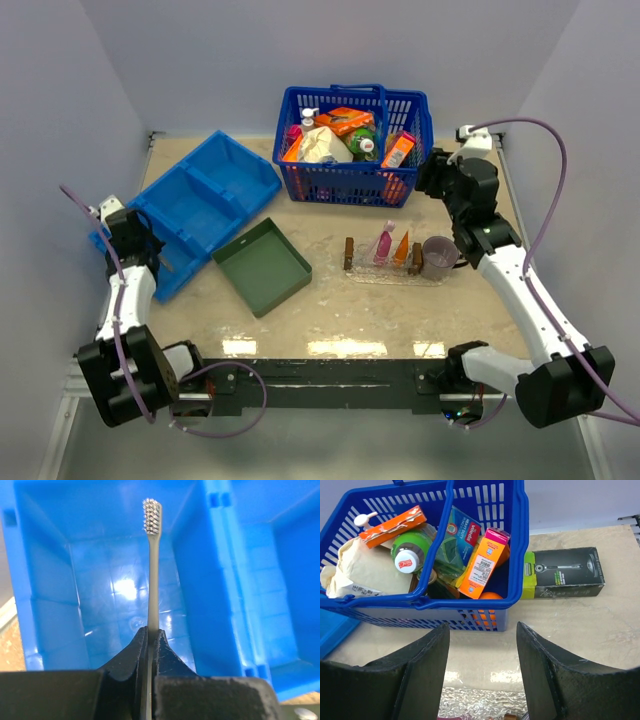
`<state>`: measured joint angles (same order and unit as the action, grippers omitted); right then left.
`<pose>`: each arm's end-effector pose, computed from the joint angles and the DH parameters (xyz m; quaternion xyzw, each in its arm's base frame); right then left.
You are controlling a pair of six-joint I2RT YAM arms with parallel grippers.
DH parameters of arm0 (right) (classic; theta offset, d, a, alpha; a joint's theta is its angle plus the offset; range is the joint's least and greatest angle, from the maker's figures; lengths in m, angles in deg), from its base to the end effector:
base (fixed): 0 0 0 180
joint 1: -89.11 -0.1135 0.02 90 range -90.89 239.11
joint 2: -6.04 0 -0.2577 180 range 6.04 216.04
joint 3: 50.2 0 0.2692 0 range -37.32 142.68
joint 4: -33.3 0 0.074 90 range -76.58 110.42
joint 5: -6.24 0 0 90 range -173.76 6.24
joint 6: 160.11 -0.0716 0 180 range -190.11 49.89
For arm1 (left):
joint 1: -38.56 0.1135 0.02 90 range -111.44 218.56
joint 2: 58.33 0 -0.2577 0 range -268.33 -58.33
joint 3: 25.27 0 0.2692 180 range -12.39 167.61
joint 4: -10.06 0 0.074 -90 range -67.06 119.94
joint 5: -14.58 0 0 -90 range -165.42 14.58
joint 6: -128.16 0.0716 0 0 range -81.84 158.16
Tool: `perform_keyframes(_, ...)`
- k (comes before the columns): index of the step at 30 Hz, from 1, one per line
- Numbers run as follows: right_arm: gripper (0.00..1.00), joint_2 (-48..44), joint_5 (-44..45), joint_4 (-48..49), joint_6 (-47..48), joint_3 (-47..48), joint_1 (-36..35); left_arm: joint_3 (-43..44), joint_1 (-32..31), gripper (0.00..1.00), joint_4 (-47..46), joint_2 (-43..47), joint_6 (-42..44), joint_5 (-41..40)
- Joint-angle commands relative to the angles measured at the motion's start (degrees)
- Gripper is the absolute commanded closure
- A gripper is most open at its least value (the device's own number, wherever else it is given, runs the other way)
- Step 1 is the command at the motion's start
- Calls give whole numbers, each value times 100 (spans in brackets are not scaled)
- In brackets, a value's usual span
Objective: Prepare toiletry sets of a toothbrush and toothpaste on the tray
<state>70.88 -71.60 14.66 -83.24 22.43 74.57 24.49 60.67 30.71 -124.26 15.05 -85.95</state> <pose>0.3122 0.0654 0.3561 0.0580 0.7672 0.0722 0.6346 0.2629 0.1209 0.1873 -0.3803 0.8062 0.0782 0.4464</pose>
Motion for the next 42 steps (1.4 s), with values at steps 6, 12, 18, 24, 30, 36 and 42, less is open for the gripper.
perform_keyframes(6, 41, -129, -539, -101, -182, 221, 22, 12, -583, 100, -461, 686, 834, -45)
perform_keyframes(12, 40, -103, -794, -329, -208, 318, 22, 12, -989, 100, -391, 1143, 1125, -319)
perform_keyframes(18, 40, -199, -1145, -400, -357, 161, 22, 12, -1147, 100, -452, 1390, 1195, -91)
perform_keyframes(24, 40, -173, -1559, -567, -340, 187, 4, 143, -1516, 100, -514, 1522, 1230, 129)
perform_keyframes(30, 40, -226, -1847, -497, -226, 318, -110, 390, -2358, 100, -644, 1548, 1431, 147)
perform_keyframes(36, 41, 37, -2368, -479, -191, 494, -505, 442, -2861, 100, -1286, 1294, 1652, 996)
perform_keyframes(42, 39, 222, -2621, -374, -199, 793, -1050, 557, -3300, 100, -1822, 1030, 1591, 2517)
